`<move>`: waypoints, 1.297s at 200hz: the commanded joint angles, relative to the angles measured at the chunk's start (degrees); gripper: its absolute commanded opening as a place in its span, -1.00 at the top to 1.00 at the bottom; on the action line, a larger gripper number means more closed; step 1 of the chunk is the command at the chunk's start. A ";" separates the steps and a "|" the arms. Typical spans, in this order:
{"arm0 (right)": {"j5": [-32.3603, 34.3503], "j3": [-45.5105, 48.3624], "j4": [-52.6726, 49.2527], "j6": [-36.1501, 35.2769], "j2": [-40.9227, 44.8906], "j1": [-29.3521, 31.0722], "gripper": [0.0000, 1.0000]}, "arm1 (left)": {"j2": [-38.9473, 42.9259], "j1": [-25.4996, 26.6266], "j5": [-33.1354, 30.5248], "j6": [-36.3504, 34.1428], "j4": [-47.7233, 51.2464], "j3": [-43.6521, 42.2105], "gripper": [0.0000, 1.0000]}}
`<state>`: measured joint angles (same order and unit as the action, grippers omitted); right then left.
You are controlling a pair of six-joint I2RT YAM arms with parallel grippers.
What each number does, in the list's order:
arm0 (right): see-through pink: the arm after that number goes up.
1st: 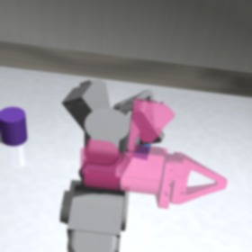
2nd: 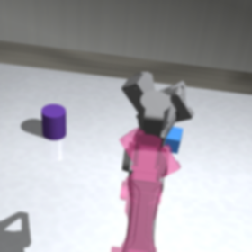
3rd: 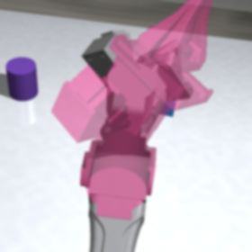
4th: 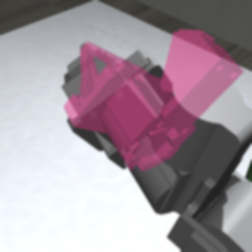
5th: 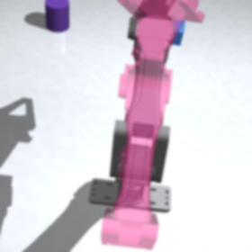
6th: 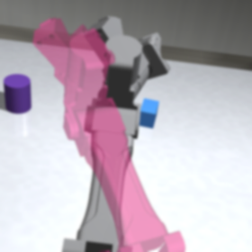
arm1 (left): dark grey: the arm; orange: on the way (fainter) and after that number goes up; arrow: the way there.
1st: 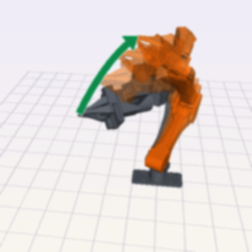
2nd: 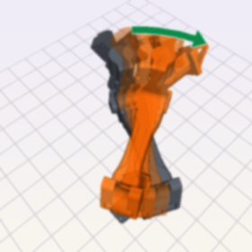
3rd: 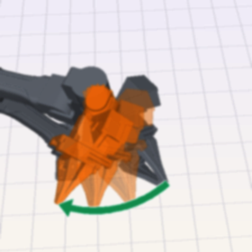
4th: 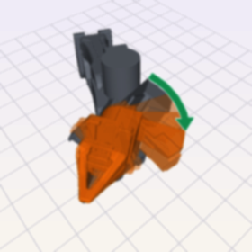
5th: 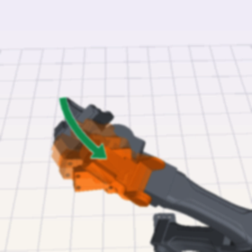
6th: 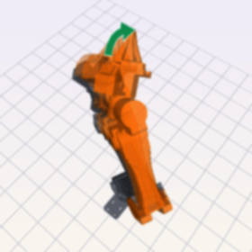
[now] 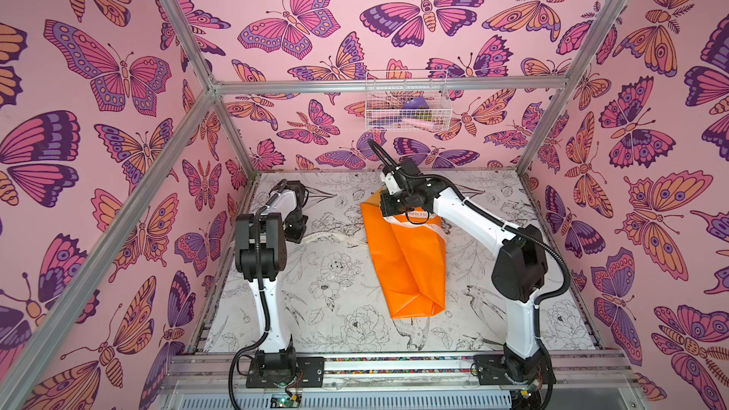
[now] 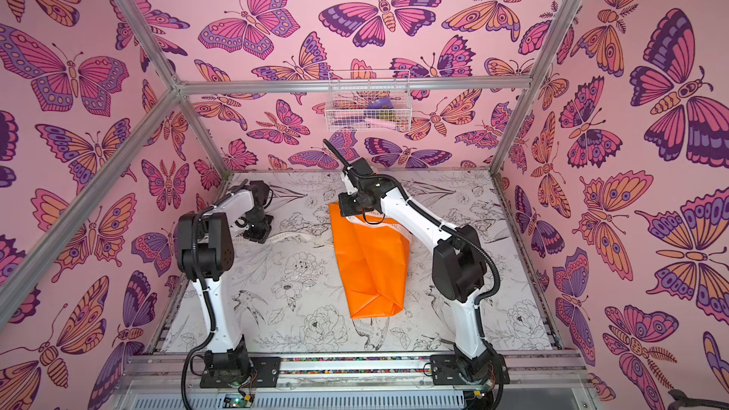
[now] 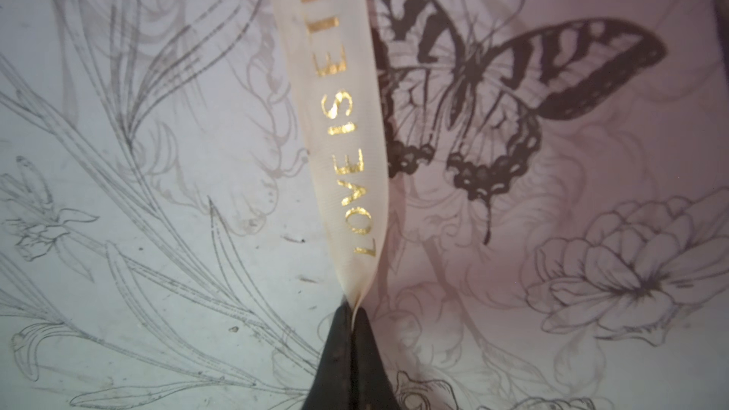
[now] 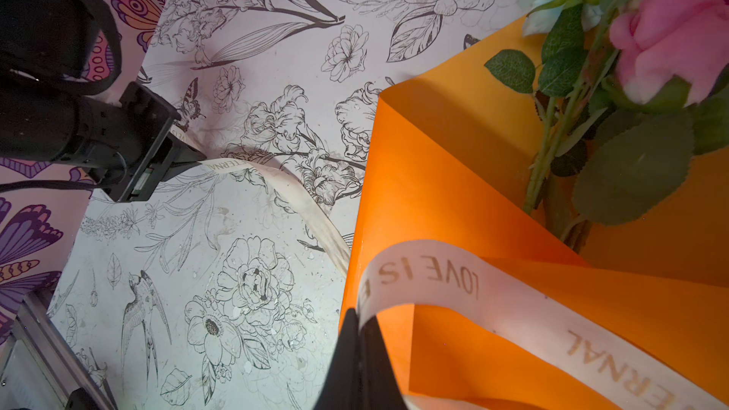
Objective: Tie the bouquet of fake flowers
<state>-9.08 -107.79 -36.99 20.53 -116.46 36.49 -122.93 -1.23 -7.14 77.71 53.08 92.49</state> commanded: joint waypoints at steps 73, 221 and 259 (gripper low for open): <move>4.76 -0.40 -4.07 -2.98 7.27 -0.56 0.99 | 23.88 3.37 19.59 -23.14 -42.72 -24.55 1.00; -10.65 -10.21 -2.75 2.45 0.26 -0.48 0.96 | 45.61 21.78 34.35 -52.19 -62.75 -40.20 1.00; -11.15 -15.09 -3.51 3.10 -2.53 -0.37 0.99 | 45.74 26.49 35.90 -57.76 -63.43 -41.01 1.00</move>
<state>-18.20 -118.83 -39.77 23.03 -117.67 36.03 -77.69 23.00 26.11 26.28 -7.97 53.06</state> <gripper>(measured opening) 0.046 0.046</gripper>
